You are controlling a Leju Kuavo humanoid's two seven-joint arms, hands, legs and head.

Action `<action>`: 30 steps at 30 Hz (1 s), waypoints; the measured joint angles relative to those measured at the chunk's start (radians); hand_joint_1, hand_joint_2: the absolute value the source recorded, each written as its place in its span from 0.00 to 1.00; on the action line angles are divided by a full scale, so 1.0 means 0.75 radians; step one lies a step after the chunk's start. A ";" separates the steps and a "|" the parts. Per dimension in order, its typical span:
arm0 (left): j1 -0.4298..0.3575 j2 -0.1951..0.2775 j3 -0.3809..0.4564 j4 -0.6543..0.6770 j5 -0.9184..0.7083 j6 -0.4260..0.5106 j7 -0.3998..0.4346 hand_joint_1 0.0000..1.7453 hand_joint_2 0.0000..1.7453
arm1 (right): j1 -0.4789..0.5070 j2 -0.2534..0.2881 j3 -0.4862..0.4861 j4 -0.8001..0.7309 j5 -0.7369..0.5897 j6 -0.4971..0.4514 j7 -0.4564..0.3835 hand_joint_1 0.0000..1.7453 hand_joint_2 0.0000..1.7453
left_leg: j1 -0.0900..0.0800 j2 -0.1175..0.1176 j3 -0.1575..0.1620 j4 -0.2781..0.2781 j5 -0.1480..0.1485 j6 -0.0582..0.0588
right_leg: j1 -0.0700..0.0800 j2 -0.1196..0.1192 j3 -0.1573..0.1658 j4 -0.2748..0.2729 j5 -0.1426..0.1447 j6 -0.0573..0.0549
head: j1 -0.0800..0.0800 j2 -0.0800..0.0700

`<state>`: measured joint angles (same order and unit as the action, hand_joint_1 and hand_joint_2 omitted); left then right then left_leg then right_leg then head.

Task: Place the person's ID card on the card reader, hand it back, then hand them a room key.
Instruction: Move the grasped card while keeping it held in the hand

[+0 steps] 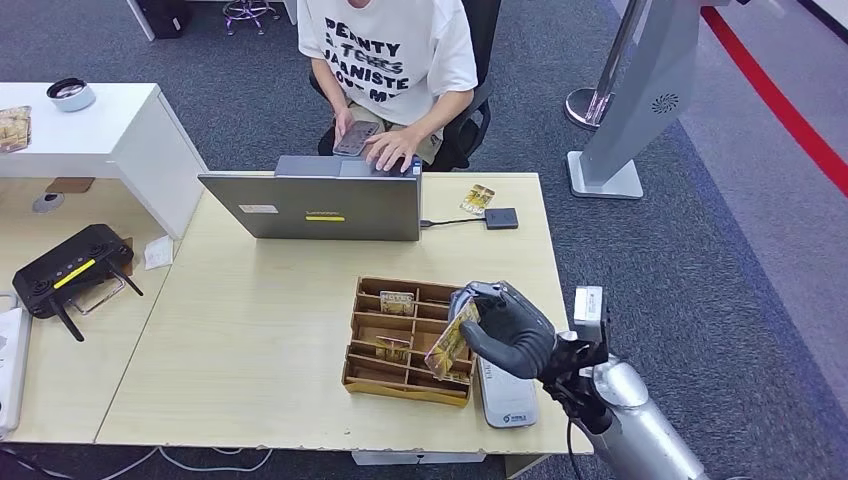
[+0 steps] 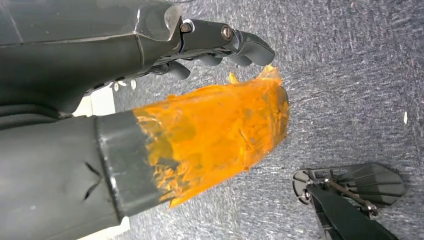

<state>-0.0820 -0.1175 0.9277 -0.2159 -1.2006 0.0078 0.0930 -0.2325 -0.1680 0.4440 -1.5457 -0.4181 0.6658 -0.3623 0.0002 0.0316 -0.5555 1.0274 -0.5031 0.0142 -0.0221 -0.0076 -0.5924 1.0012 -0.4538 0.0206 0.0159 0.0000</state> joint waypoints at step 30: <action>0.016 0.000 0.099 0.000 0.055 0.010 -0.003 0.00 0.00 | 0.358 -0.119 -0.441 -0.081 0.540 -0.243 -0.069 1.00 1.00 | -0.001 0.000 -0.001 0.000 -0.002 0.002 | 0.000 0.000 0.000 0.000 -0.001 0.001 | 0.000 0.000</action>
<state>-0.0703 -0.1175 1.0018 -0.2159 -1.1594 0.0153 0.0908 0.0356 -0.2569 0.1134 -1.6067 -0.0135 0.4836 -0.4139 -0.0004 0.0316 -0.5560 1.0274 -0.5049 0.0160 -0.0224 -0.0076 -0.5920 1.0009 -0.4544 0.0214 0.0160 0.0000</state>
